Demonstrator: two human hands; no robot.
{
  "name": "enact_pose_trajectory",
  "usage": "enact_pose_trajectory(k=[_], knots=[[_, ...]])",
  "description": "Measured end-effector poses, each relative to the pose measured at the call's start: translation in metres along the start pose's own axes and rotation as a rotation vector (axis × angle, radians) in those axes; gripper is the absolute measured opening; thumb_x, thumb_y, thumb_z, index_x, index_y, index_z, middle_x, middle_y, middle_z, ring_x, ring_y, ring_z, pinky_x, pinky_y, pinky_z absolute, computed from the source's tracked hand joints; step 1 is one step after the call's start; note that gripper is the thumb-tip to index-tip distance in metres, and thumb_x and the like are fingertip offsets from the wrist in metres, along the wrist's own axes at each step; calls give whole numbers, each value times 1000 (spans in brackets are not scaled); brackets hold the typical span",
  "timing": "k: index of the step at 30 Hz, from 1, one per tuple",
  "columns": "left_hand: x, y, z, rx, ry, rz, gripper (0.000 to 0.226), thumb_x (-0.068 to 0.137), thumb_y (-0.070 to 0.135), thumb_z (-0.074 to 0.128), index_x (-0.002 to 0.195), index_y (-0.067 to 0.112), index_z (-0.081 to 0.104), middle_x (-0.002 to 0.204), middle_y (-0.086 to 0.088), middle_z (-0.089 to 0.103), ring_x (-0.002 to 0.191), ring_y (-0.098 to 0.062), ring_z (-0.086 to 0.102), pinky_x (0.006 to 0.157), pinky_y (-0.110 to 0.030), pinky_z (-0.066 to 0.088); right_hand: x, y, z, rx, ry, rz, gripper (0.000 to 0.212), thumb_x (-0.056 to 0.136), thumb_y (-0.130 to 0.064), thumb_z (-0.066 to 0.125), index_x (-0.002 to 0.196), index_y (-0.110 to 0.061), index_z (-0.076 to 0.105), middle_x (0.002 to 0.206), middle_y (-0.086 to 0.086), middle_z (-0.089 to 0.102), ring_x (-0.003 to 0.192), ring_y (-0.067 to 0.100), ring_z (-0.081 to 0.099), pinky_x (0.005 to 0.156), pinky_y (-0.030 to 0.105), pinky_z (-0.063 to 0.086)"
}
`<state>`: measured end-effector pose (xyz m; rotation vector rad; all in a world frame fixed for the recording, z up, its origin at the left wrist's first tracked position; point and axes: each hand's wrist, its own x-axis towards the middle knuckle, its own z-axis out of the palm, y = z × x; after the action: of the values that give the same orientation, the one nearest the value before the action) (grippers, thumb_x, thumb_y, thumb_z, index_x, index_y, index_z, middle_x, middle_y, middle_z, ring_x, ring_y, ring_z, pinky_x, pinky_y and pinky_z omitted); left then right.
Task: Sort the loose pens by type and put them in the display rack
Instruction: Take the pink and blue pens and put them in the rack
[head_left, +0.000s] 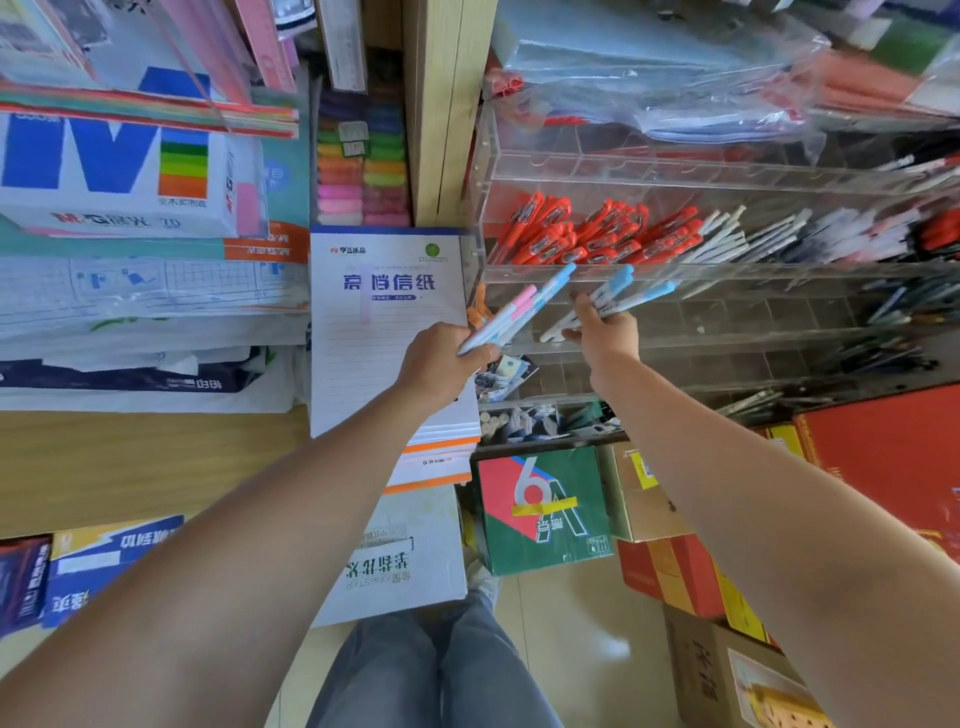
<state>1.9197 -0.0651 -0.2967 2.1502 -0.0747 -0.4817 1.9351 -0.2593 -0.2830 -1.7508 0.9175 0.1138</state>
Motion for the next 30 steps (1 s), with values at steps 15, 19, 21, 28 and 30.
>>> enact_pose_trajectory(k=[15, 19, 21, 28, 30], knots=[[-2, 2, 5, -14, -9, 20, 31, 93, 32, 60, 93, 4, 73, 66, -2, 57, 54, -13, 47, 50, -24, 31, 13, 11, -17, 30, -22, 36, 28, 89, -13, 65, 115, -13, 56, 84, -3, 63, 71, 11, 63, 73, 21, 54], [-3, 7, 8, -30, -22, 29, 29, 93, 30, 60, 95, 4, 72, 62, 3, 56, 53, -11, 48, 50, -24, 33, 8, 10, -25, 83, 131, 24, 37, 86, -7, 64, 117, -12, 43, 103, 5, 59, 80, 18, 67, 67, 23, 53], [-4, 11, 11, -51, -39, 35, 29, 93, 29, 60, 97, 4, 72, 66, -3, 59, 53, -13, 49, 50, -24, 34, 3, 10, -30, 89, 193, 18, 30, 87, -12, 62, 110, -14, 43, 106, 9, 58, 65, 14, 63, 56, 21, 46], [-8, 28, 24, -142, -220, 42, 23, 95, 23, 58, 100, 5, 71, 59, 5, 54, 49, -3, 52, 47, -12, 34, -24, 9, -41, 353, -458, 35, 15, 94, -20, 59, 85, -9, 64, 69, -1, 69, 57, 8, 63, 55, 18, 52], [-9, 31, 27, -122, -224, 31, 21, 96, 24, 56, 96, 7, 69, 55, 9, 47, 44, -4, 45, 43, -10, 30, -23, 10, -42, 367, -419, 4, 14, 94, -16, 59, 83, -9, 65, 64, -2, 68, 55, 6, 61, 57, 17, 53]])
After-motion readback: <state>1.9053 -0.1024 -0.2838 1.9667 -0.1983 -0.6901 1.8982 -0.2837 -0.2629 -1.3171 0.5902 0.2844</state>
